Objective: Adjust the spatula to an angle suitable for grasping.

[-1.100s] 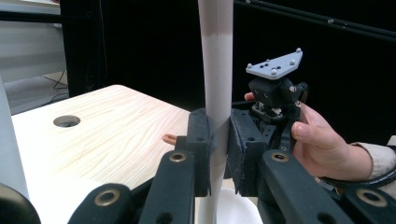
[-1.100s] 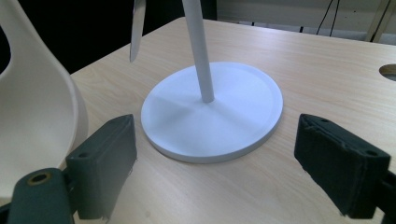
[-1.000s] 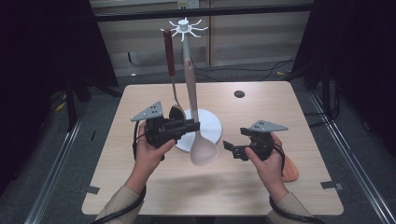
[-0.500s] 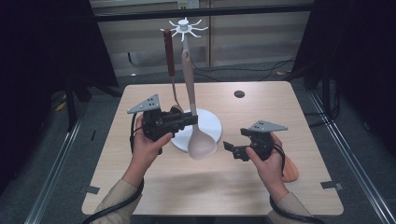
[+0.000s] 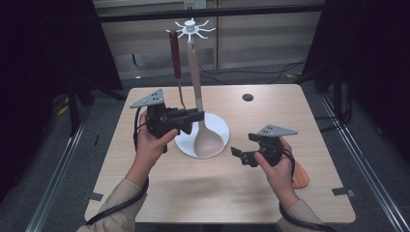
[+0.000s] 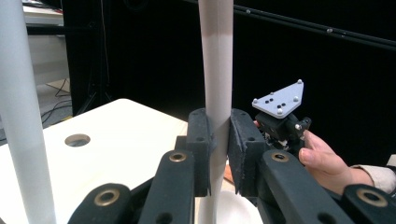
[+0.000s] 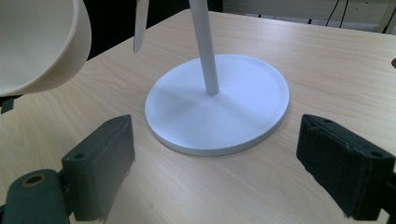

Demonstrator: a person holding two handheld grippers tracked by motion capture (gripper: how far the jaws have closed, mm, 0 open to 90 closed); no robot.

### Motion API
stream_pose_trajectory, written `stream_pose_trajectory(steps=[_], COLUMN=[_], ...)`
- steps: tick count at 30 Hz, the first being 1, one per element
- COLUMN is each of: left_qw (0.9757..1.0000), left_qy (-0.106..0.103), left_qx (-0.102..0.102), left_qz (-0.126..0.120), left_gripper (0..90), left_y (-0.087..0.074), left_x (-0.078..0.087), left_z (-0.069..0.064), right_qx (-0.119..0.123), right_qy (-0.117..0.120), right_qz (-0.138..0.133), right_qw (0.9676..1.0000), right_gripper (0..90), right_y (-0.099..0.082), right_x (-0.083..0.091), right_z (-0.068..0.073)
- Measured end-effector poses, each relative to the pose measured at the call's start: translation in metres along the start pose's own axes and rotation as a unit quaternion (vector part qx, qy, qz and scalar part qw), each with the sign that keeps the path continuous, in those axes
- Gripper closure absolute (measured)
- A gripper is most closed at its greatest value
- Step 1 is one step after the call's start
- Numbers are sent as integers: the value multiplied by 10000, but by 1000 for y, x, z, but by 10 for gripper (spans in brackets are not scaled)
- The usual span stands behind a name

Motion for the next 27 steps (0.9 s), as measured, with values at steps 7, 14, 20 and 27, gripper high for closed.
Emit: stream_pose_trajectory(steps=[7,14,20,27], left_qw=[9999,9996,9993,9978], left_qy=[-41,-83,-111,75], left_qx=[93,226,332,548], left_qz=[-43,-119,-164,-360], left_gripper=[797,797,795,777], left_y=[2,2,1,-1], left_x=[-1,-2,-2,1], left_z=[5,9,12,20], right_qx=[-15,-18,-28,-7], right_qy=[21,48,59,81], right_qz=[-11,-14,-19,-24], right_qw=[10000,10000,10000,10000], right_gripper=[112,112,112,112], right_y=[1,1,2,2], right_x=[1,2,2,2], right_z=[0,0,1,2])
Point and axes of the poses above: each handheld gripper's, and its own axes: x roughly backward along the jaws, y roughly out of its top, z roughly to its left, the point moved 8 cm from there along -x, roughly forward along the jaws, and after that the axes turned 1 degree about -y, right-handed, at the moved point
